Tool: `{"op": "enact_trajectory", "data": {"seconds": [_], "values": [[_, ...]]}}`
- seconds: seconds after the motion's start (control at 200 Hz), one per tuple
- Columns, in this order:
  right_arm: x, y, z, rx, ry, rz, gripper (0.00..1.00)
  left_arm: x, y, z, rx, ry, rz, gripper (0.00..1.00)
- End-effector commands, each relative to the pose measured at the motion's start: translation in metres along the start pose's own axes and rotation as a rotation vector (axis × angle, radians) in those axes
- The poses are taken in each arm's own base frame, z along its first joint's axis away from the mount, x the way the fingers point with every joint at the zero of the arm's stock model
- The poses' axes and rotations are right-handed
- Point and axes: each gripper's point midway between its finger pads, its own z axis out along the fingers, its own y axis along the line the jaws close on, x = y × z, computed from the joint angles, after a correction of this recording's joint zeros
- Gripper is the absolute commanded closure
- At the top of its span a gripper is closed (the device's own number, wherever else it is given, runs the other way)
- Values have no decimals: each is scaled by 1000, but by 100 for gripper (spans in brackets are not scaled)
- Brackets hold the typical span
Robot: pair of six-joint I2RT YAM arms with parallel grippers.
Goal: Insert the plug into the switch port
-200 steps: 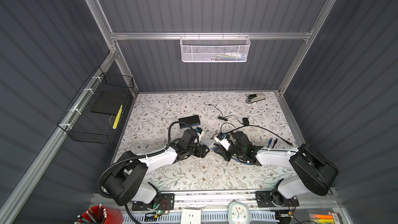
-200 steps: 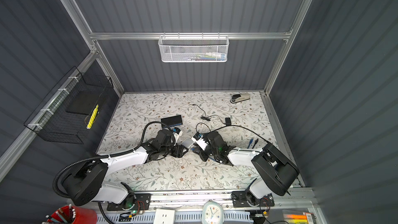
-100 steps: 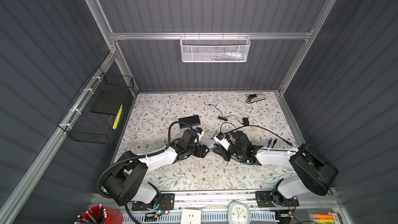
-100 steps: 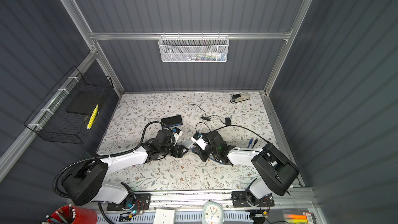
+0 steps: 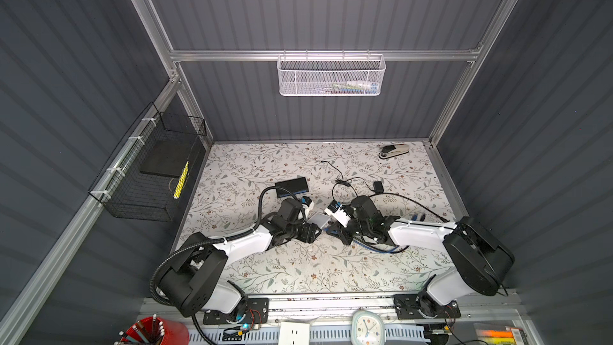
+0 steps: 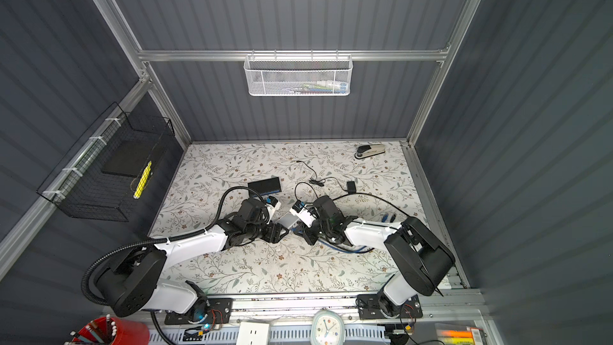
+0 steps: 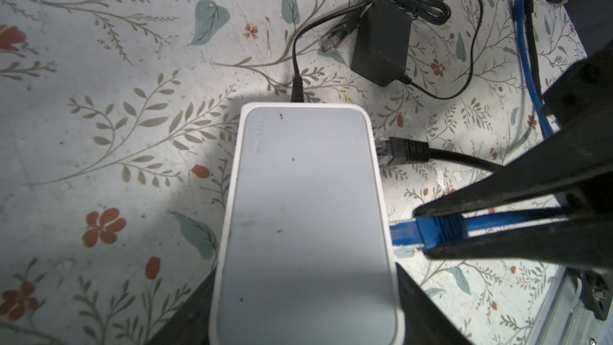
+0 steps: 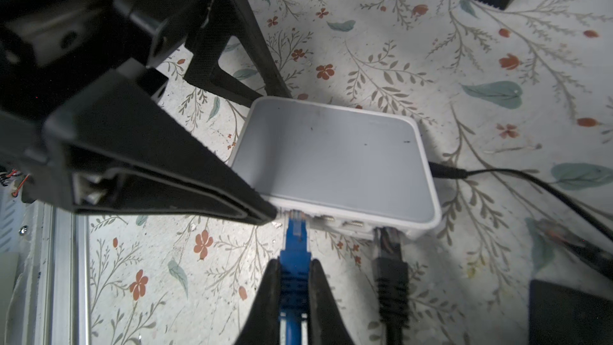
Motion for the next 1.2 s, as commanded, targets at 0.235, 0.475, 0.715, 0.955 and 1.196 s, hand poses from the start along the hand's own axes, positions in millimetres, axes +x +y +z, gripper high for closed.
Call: {"op": "enact_trajectory", "data": {"seconds": [0.235,0.475,0.715,0.955,1.196], "values": [[-24,-1,15,-11,-40,10,100,-6,-58,3,306,41,52,54],[-31,11,8,-5,-67,-138,100,-16,-63,1,311,52,77,54],[-34,28,13,-117,-88,-302,100,-17,-72,3,362,98,96,57],[-42,18,24,-106,-66,-273,100,-30,-82,2,403,95,103,57],[-52,13,29,-85,-96,-237,100,-36,-88,1,437,88,99,57]]}}
